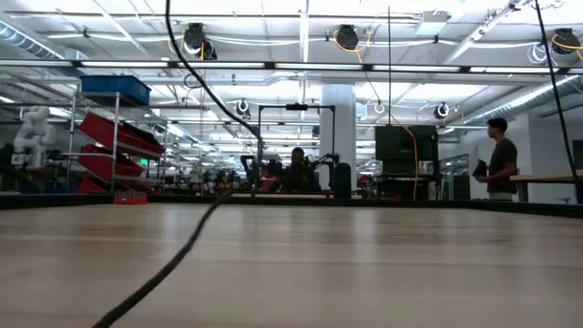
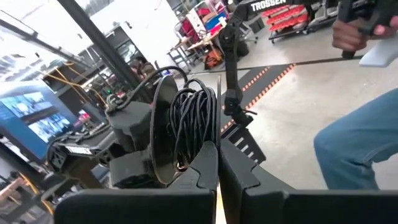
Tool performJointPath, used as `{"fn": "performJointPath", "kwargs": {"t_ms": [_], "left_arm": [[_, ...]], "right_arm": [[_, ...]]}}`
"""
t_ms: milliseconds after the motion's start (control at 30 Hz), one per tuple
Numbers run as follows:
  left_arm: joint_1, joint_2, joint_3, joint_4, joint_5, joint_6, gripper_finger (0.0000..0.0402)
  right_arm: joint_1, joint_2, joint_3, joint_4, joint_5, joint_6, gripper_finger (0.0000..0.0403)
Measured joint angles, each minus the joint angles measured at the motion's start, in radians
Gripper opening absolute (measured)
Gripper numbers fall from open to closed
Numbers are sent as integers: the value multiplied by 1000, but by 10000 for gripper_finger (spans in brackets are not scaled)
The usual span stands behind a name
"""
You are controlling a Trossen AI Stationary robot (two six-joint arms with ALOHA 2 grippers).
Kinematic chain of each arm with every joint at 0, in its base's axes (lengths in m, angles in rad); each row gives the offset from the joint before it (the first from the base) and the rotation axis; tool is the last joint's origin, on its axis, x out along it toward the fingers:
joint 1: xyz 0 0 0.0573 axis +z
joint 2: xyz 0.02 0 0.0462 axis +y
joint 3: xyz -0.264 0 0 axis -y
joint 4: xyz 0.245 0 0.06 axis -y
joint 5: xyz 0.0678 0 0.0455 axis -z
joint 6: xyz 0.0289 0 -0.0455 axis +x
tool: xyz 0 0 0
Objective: Coil cords
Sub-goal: Coil the black wire on the spool
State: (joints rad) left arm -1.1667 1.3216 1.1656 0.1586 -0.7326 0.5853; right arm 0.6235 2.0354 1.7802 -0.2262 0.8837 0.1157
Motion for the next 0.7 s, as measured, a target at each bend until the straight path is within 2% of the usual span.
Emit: {"fn": "performJointPath", "kwargs": {"t_ms": [133,333,500,600,700], "left_arm": [[0,0,0,12,2,35,1],[4,0,0,21,87,84,1],[23,0,0,21,126,83,1],[37,0,0,14,148,79,1],[54,0,0,4,213,78,1]], "right_arm": [[-4,0,0,-80,2,34,0],[-29,0,0,-163,5,87,0],[-53,0,0,-126,-13,57,0],[-61,0,0,-45,-66,2,0],[-61,0,0,32,-81,-56,0]]}}
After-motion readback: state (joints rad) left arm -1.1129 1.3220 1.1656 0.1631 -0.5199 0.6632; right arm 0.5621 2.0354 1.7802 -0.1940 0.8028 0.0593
